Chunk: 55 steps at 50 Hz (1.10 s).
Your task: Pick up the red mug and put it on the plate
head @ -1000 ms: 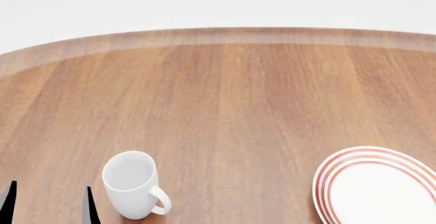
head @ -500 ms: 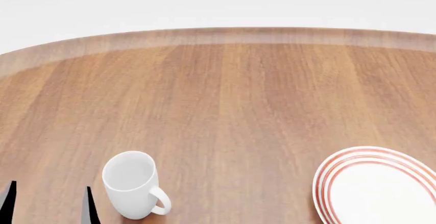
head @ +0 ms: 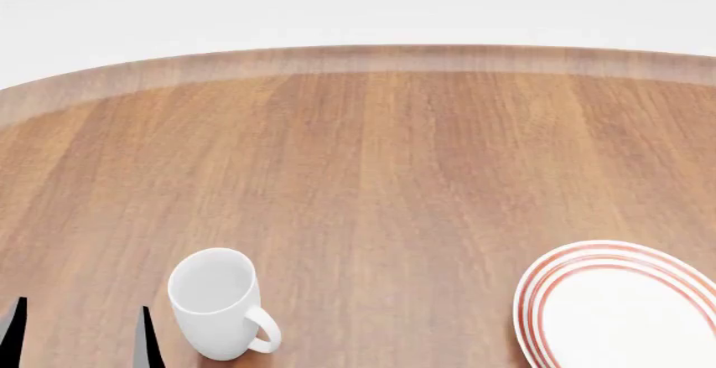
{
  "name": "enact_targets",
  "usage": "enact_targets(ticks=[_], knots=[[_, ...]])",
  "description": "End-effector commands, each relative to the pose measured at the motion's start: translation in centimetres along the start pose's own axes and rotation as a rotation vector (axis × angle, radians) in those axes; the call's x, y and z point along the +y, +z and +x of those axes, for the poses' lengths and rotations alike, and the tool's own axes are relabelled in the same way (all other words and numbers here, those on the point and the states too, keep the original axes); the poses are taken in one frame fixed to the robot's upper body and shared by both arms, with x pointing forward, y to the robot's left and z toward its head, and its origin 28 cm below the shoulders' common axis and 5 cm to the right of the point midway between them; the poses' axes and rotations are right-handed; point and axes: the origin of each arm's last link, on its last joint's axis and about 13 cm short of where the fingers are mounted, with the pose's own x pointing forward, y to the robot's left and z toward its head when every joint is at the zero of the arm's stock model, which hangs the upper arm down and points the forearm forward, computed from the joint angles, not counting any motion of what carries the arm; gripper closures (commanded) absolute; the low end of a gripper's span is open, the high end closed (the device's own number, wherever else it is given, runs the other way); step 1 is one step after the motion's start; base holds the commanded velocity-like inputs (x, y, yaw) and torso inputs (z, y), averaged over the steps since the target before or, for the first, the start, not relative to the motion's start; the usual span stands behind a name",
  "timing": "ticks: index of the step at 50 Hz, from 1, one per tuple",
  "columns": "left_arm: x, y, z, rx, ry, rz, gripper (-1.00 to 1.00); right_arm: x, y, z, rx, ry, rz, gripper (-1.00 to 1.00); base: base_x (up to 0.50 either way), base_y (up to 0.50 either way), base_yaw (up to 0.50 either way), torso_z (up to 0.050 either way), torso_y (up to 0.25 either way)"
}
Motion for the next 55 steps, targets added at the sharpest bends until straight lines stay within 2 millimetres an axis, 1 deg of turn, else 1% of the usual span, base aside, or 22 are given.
enact_targets(ticks=[1,27,36,43,55], knots=[[0.00,0.00,0.00,0.000,-0.001,0.001,-1.00,-0.02,-0.29,-0.02,0.006,0.000,0.005,-1.00,0.00,0.00,0.00,0.000,0.000],[0.00,0.00,0.00,-0.002,-0.001,0.000,-1.00,-0.04,-0.41,0.37,0.005,-0.006,0.009,-1.00,0.00,0.00,0.00,0.000,0.000],[0.00,0.00,0.01,-0.002,-0.002,0.001,-1.00,0.14,-0.32,0.07,-0.001,0.002,0.007,-1.00,0.00,0.00,0.00,0.000,0.000],[0.00,0.00,0.01,-0.003,-0.002,0.001,-1.00,0.13,-0.13,-0.57,-0.006,0.007,0.000,-1.00,0.00,0.00,0.00,0.000,0.000],[0.00,0.00,0.01,-0.005,-0.001,0.002,-1.00,-0.03,0.07,-0.32,-0.008,-0.002,-0.004,-1.00,0.00,0.00,0.00,0.000,0.000]])
